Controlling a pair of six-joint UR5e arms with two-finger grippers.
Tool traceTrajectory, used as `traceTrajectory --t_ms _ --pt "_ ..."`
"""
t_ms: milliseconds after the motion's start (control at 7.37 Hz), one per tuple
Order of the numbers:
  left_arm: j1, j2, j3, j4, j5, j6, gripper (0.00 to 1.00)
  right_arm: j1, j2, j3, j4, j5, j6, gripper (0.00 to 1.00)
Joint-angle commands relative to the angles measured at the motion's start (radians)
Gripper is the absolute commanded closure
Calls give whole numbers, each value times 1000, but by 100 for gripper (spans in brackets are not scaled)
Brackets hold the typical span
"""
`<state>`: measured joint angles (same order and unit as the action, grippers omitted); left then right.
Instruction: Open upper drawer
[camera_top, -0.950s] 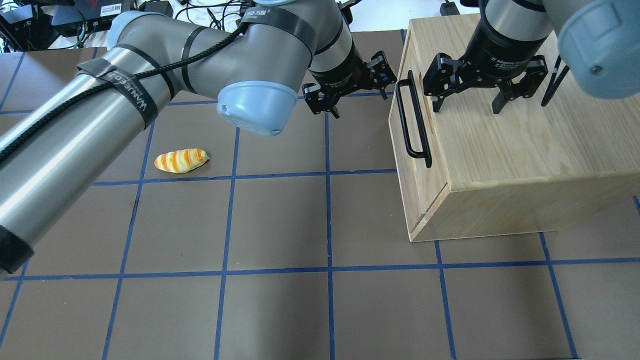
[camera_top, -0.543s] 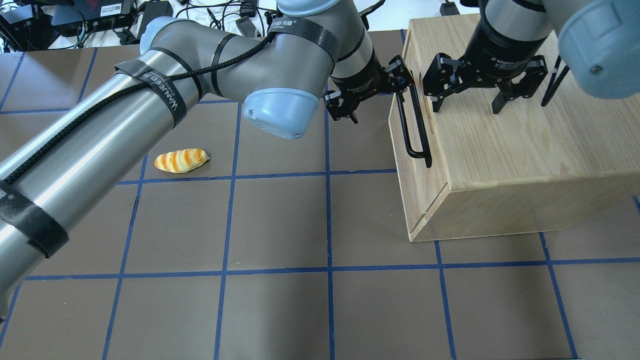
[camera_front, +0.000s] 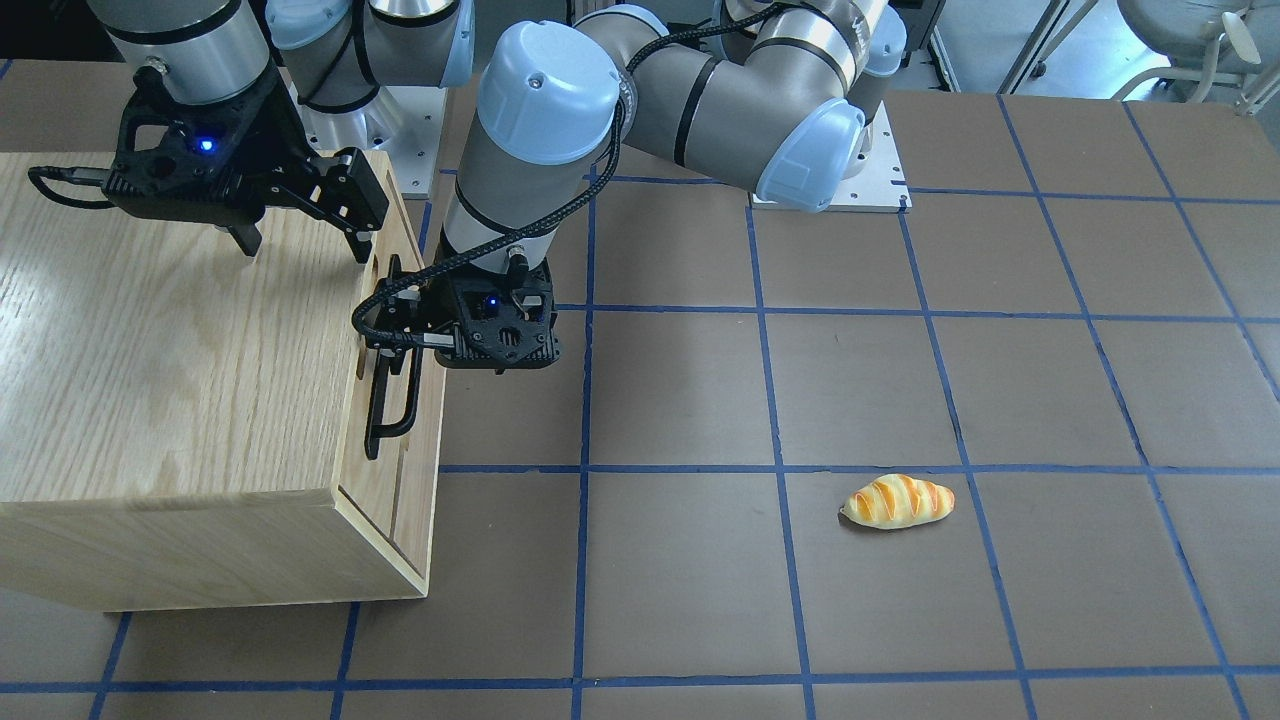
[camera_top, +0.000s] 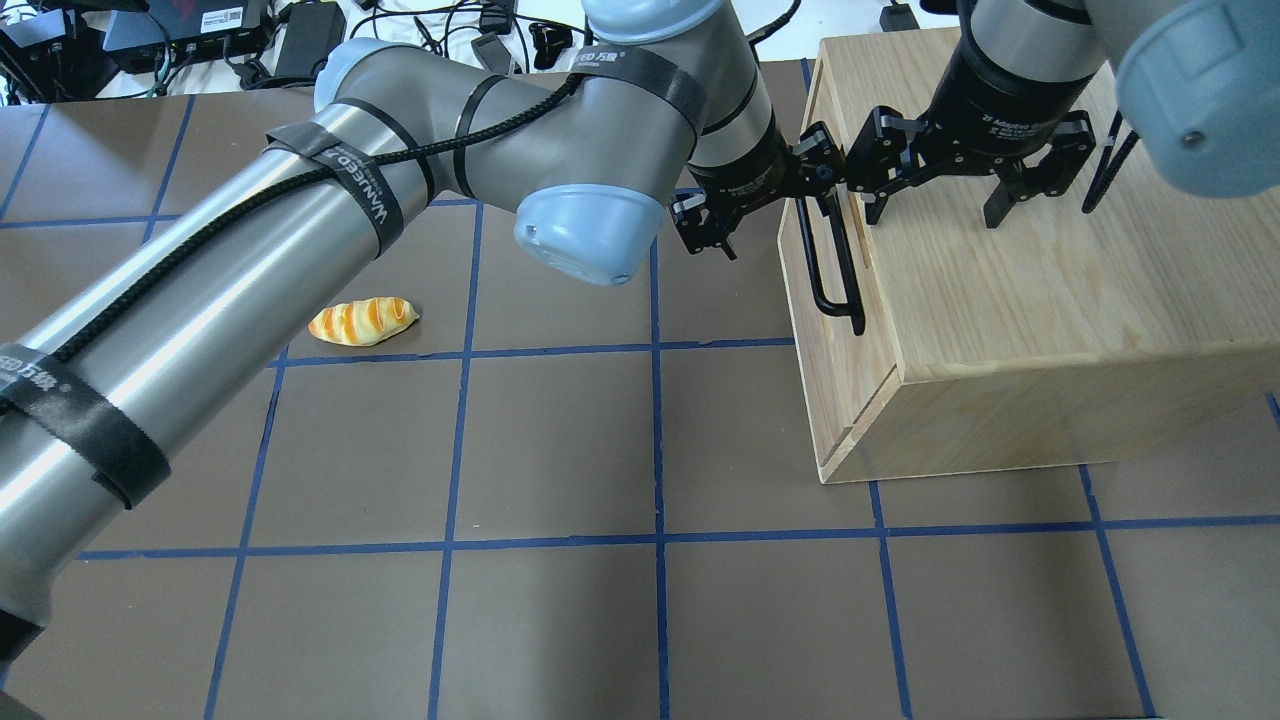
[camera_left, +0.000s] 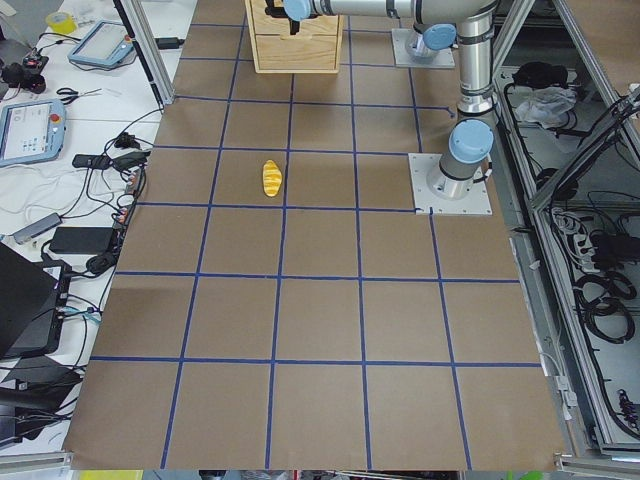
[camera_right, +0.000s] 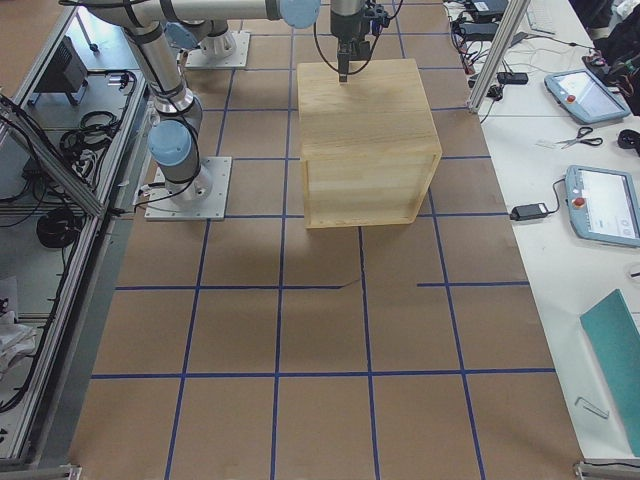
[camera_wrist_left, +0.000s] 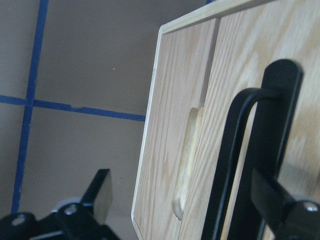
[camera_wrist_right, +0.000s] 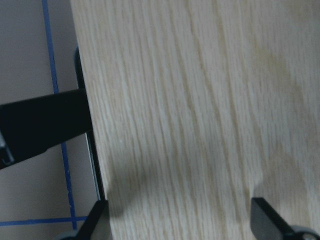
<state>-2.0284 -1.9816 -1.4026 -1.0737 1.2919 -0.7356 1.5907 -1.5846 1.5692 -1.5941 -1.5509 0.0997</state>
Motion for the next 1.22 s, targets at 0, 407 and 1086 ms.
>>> traceTrajectory --t_ms 0,407,1086 --pt "-1 -6 0 -5 1 -2 0 0 0 0 0 0 0 0" --pt "-1 -13 -1 -11 1 -4 0 0 0 0 0 -2 0 0" --pt "-1 -10 -1 -49 15 5 0 0 0 0 0 0 0 0"
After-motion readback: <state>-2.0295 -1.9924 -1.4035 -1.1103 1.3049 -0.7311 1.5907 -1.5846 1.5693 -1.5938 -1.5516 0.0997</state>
